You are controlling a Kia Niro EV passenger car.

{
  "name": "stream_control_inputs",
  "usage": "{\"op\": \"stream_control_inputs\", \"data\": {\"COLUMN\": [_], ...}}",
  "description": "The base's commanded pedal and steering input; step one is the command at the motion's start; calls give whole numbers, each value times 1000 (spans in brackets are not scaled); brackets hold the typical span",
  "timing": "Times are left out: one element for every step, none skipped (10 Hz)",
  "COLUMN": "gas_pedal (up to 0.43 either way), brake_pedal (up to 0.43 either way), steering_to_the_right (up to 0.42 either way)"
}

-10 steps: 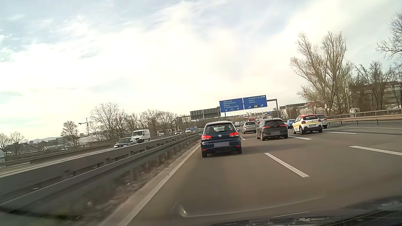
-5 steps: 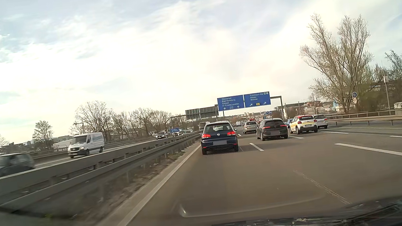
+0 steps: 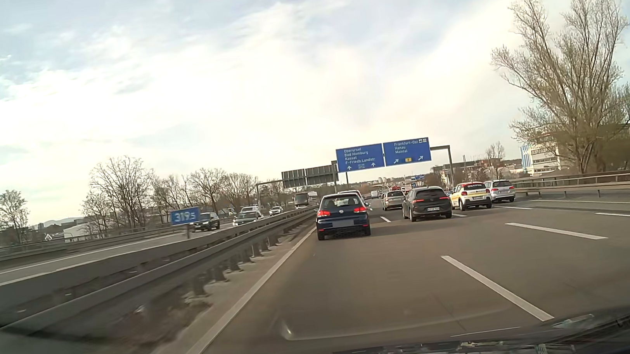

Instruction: Follow the waypoints while adhering to traffic rules and regulations

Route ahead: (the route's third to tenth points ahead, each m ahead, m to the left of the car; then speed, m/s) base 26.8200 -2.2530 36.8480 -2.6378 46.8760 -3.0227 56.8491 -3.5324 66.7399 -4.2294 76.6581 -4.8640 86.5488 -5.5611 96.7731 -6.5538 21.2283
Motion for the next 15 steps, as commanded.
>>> {"op": "stream_control_inputs", "data": {"gas_pedal": [177, 177, 177, 177, 177, 189, 189, 189, 189, 189, 189, 189, 189, 189, 197], "brake_pedal": [0, 0, 0, 0, 0, 0, 0, 0, 0, 0, 0, 0, 0, 0, 0], "steering_to_the_right": [3, 3, 3, 4, 4, 4, 4, 4, 5, 5, 5, 5, 5, 5, 5]}}
